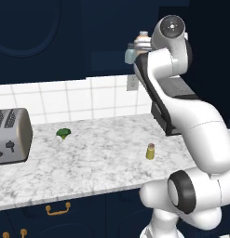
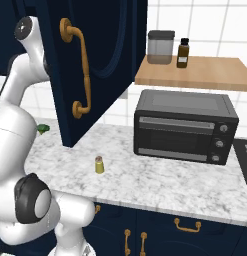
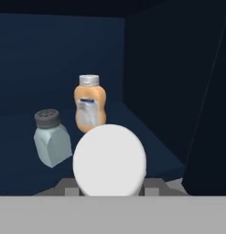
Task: Put the shaker and condiment bottle from the counter next to their counterparts in the cabinet.
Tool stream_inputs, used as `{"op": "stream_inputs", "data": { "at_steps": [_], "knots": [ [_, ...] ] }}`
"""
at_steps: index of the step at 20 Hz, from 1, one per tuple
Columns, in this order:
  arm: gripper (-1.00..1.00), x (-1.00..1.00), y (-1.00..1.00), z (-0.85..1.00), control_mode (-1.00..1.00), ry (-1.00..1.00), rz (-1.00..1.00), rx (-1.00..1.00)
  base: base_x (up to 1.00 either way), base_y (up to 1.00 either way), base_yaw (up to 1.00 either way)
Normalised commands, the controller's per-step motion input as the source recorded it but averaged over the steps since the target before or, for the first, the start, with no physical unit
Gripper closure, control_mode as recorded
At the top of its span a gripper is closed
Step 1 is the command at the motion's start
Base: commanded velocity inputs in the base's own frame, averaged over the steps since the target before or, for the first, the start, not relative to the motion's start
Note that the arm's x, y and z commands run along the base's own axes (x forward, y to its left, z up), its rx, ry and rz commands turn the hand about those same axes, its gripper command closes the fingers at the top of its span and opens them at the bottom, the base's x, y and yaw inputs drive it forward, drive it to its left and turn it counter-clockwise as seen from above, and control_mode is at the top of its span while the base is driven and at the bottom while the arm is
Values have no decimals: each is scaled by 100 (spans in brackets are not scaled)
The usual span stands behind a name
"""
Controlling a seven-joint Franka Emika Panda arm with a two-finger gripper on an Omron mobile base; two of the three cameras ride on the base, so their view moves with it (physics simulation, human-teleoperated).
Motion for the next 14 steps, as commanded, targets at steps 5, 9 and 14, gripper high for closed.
{"op": "stream_inputs", "data": {
  "at_steps": [5, 9, 14],
  "knots": [
    [100, 36, 0, 0, -100, 0, 3, 0, 0, 0, 0],
    [100, 38, 0, 0, -100, 0, 3, 0, 0, 0, 0],
    [100, 17, 0, 0, -100, 0, 4, 0, 0, 0, 0]
  ]
}}
